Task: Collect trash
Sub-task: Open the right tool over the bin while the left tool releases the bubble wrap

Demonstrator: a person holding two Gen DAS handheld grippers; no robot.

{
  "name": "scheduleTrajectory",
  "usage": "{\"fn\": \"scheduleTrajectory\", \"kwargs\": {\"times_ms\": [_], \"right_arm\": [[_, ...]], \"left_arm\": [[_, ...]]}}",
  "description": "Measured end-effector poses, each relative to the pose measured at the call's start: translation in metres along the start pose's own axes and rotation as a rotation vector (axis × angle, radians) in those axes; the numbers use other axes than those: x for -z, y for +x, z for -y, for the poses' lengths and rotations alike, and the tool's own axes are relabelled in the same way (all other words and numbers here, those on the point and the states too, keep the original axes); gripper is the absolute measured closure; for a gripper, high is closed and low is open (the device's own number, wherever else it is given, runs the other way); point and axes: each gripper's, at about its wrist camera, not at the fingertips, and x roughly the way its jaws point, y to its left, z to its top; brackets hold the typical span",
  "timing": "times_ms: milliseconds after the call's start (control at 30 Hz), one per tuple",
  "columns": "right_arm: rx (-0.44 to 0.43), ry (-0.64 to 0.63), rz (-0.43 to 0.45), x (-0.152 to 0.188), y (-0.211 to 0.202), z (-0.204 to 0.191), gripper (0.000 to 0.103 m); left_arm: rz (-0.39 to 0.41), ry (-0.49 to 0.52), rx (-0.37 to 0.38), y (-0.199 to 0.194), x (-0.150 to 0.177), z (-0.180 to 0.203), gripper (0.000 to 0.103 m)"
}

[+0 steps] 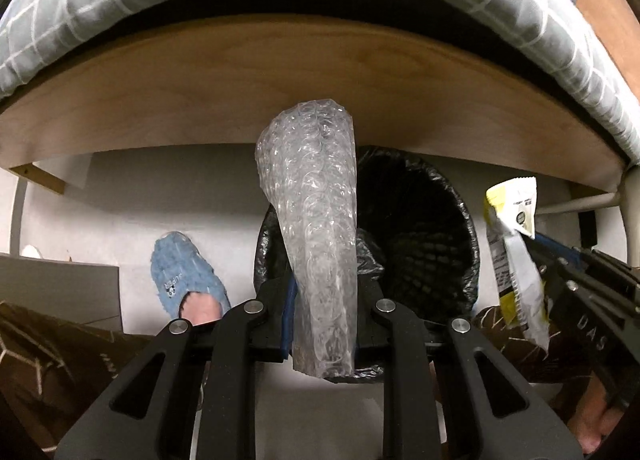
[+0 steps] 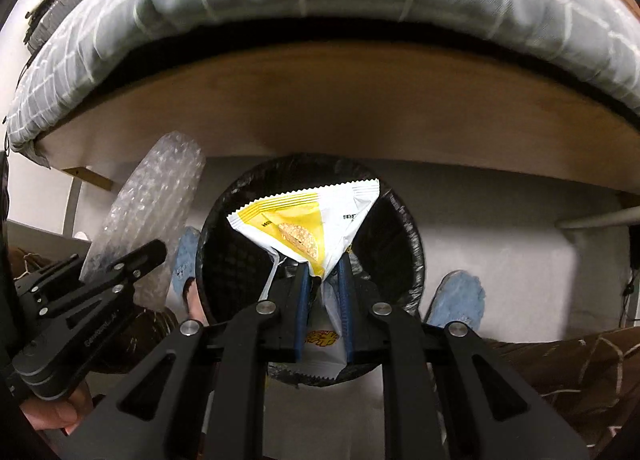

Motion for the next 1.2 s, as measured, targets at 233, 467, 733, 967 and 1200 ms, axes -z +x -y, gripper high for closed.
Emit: {"fn": "scheduleTrajectory", "kwargs": {"times_ms": [233,467,733,967,1200], "right_arm": [[0.002,0.013,-0.061,0.001,0.033,-0.004,0.089],[0.004,0.001,-0.114,0.000,0.062,-0.013,0.089],[0.010,-0.018,-0.103,-0.001,0.067,-0.018,0.070],[0.018,-0.015,-0.058,-0.004,0.052,-0.008,0.046],[0.049,-0.032,-0.021,-0.003,0.037,-0.003,0.034]], "left_arm": [[-0.029,0.009,-0.036,0.026,-0.001,-0.011,0.084],[-0.061,-0.018,-0.049,0.039,0.003,-0.019,0.084],[-0.064,-0.029,-0.041,0.038,0.003,-0.020,0.084],[-0.039,-0.019,-0.009,0.034,0.000,-0.009,0.084],[-0.022,-0.013,0.004,0.028,-0.002,-0.001,0.084]]}}
